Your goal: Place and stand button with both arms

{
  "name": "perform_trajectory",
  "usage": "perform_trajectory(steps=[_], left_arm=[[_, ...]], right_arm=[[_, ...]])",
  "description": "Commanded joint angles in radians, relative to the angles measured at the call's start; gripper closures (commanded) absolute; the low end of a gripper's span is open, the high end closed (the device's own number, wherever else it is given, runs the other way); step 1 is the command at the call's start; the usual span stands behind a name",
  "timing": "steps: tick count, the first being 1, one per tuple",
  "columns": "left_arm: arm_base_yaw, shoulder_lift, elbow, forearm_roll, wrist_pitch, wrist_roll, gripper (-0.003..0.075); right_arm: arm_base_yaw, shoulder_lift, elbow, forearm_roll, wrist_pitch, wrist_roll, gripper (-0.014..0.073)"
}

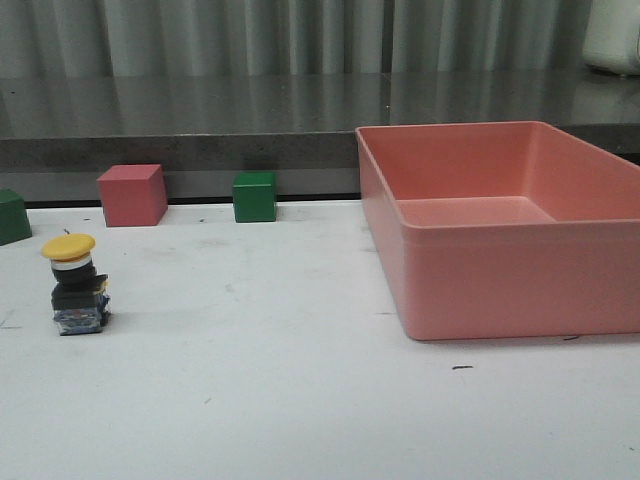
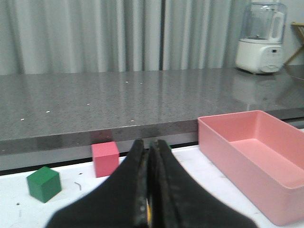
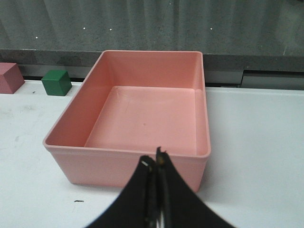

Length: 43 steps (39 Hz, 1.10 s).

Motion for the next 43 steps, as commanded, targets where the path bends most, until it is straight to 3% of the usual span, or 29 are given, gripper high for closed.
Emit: perform_trajectory(steps=[1, 8, 14, 31, 43], left_arm=[[0.079, -0.042, 0.026, 0.001, -0.086, -0.012, 0.074], [0.233, -0.147, 0.143, 0.003, -0.103, -0.012, 0.074], [0.298, -0.144, 0.208, 0.009, -0.113, -0.012, 0.074], [0.303, -0.144, 0.438, 0.01, -0.323, -0.012, 0.074], [0.303, -0.144, 0.462, 0.005, -0.37, -0.012, 0.0741]], right_arm=[[-0.006, 0.01, -0.026, -0.02, -0.082, -0.007, 0.0654], [-0.006, 0.01, -0.026, -0.02, -0.082, -0.007, 0.0654], [-0.006, 0.01, -0.026, -0.02, -0.082, -0.007, 0.0654], [-0.006, 0.01, -0.026, -0.02, -0.082, -0.007, 0.0654], [-0.006, 0.01, -0.026, -0.02, -0.082, -0.007, 0.0654]])
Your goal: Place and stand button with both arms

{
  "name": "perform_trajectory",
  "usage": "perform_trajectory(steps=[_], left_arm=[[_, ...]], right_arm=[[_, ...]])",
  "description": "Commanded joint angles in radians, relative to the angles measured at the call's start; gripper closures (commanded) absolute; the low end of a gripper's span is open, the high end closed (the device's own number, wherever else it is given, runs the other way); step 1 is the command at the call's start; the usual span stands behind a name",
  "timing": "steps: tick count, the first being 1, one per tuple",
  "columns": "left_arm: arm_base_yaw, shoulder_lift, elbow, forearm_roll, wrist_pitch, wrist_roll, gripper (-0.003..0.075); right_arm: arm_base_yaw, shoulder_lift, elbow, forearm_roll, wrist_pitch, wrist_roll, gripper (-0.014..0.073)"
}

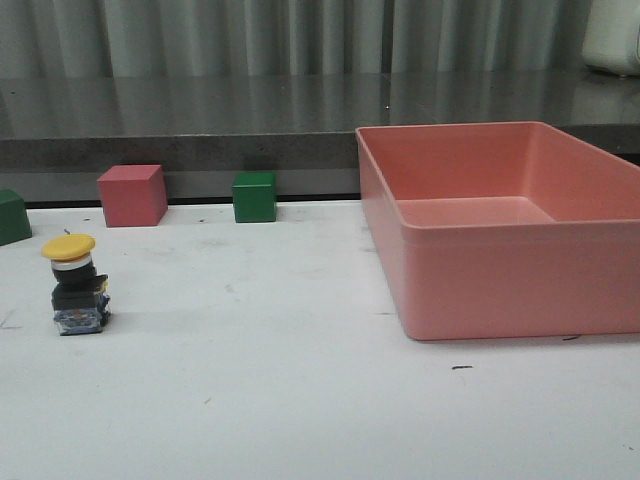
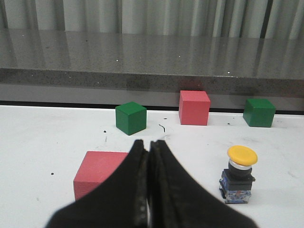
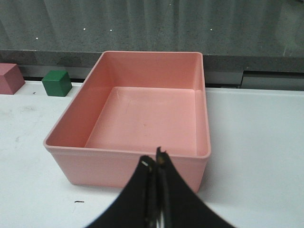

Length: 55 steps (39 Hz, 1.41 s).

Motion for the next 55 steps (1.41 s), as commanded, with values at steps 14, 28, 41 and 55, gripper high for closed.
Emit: perform_trajectory(steps=[14, 28, 41, 55], left_arm=[[0.002, -0.023, 0.01, -0.008, -0.096, -0.007, 0.074], [0.002, -0.023, 0.01, -0.008, -0.096, -0.007, 0.074], [0.002, -0.023, 0.01, -0.008, -0.096, -0.007, 0.0741], [0.002, -0.023, 0.01, -0.008, -0.096, -0.007, 0.0741]], right_arm=[[-0.006, 0.01, -0.026, -0.02, -0.08, -0.007, 0.0654], [-0.006, 0.01, -0.026, -0.02, -0.08, -0.007, 0.0654], [-0.025, -0.006, 0.007, -0.058, -0.096, -0.008, 0.0654], [-0.195, -0.227, 0.221, 0.138, -0.185, -0.22, 0.0654]])
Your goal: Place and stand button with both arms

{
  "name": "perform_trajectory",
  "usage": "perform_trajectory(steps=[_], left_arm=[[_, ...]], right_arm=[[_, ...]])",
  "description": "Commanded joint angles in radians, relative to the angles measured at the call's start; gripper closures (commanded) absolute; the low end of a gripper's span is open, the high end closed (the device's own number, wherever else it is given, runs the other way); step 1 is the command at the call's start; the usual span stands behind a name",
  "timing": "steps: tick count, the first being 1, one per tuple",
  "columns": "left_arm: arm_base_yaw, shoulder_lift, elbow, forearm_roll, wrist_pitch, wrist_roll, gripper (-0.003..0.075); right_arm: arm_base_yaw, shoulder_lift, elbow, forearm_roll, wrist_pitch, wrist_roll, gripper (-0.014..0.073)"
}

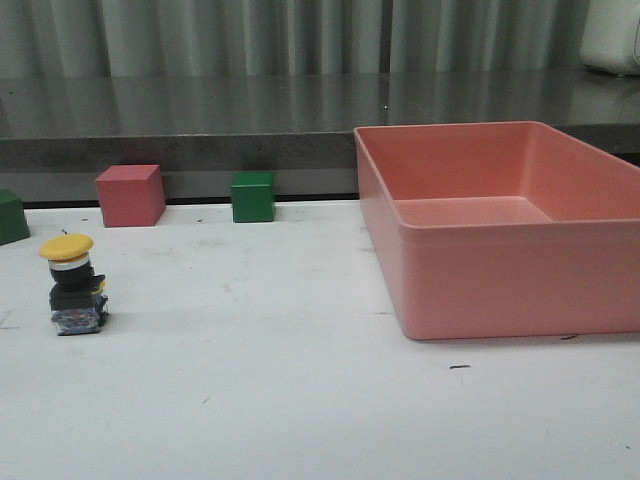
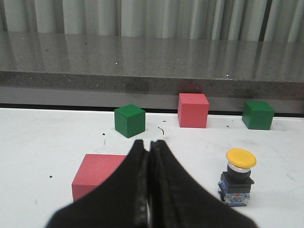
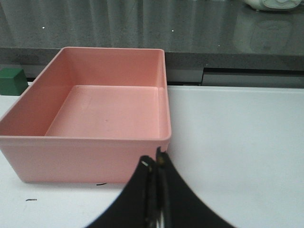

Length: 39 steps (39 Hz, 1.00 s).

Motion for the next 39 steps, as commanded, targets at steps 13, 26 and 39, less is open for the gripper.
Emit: perform_trajectory(steps=[13, 26, 39], left_arm=[[0.002, -0.023, 0.01, -0.008, -0.091, -0.007, 0.074], [0.002, -0.023, 0.01, -0.008, -0.091, -0.007, 0.074], [0.002, -0.023, 0.01, -0.008, -0.091, -0.007, 0.0741]], right_arm=[[-0.02, -0.087, 0.204, 0.092, -0.279, -0.079, 0.0654], [-0.02, -0.087, 0.229, 0.093, -0.277, -0.079, 0.0654], [-0.02, -0.087, 0.229, 0.093, -0.277, -0.079, 0.0654]])
